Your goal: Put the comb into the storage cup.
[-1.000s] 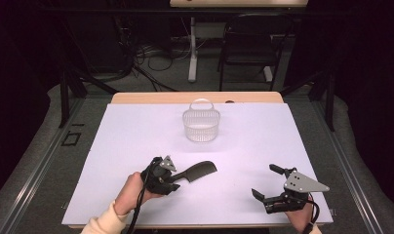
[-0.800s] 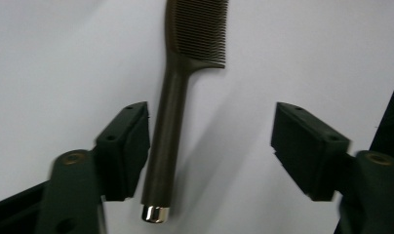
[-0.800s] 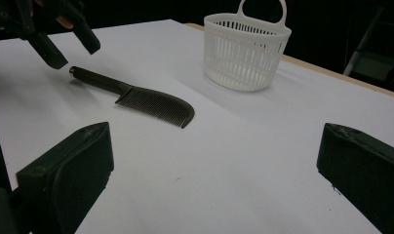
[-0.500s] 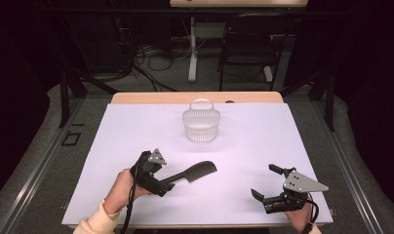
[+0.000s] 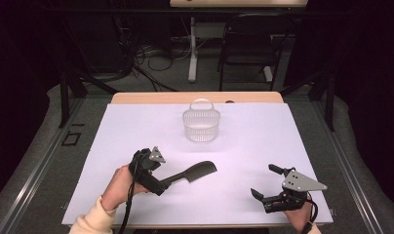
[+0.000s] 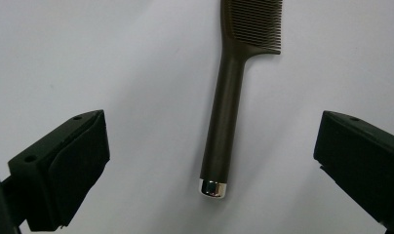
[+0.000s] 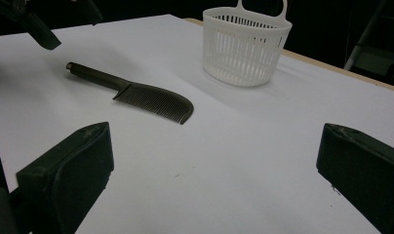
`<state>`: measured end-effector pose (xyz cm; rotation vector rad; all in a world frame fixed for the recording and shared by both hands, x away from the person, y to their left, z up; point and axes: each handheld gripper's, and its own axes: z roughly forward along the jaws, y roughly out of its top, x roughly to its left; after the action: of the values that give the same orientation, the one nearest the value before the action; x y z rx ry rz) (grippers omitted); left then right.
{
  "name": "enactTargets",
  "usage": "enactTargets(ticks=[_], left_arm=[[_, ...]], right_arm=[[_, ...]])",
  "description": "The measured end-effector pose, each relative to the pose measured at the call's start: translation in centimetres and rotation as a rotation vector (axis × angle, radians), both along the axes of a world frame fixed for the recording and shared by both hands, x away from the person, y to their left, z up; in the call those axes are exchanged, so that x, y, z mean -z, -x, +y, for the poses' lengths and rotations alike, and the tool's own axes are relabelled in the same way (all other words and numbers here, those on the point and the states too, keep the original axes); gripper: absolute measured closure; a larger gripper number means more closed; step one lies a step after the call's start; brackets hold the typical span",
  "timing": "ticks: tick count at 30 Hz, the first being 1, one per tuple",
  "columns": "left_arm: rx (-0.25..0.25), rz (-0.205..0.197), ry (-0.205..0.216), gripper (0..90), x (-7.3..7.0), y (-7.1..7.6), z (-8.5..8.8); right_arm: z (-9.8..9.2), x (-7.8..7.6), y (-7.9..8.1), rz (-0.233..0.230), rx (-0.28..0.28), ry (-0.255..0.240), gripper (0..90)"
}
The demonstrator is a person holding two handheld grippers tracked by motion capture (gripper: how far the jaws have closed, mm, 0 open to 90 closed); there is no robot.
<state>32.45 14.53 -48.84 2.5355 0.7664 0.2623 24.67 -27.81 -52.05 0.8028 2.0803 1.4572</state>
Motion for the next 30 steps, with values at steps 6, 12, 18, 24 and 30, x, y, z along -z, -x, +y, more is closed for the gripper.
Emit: enactTargets(ticks=[6,12,18,24,30], left_arm=[[0.016,0.006,-0.045,0.0,-0.1,-0.7,-0.6],[0.055,0.021,-0.129,0.0,0.6,-1.4,-2.3],[0.074,0.021,-0.191,0.0,1.0,-2.0,-3.6],[0.077,0.03,-0.219,0.0,1.5,-2.3,-4.4],[0.106,0.043,-0.242,8.9,1.7,-2.5,-5.2]], right_arm=[[0.0,0.0,0.0,0.001,-0.002,-0.001,0.0],[-0.1,0.0,-0.1,0.001,-0.005,-0.003,0.0],[-0.2,0.0,-0.1,0.006,-0.005,-0.002,0.0],[-0.2,0.0,-0.1,0.009,-0.01,-0.003,0.0],[-0.1,0.1,-0.1,0.014,-0.009,-0.003,0.0]])
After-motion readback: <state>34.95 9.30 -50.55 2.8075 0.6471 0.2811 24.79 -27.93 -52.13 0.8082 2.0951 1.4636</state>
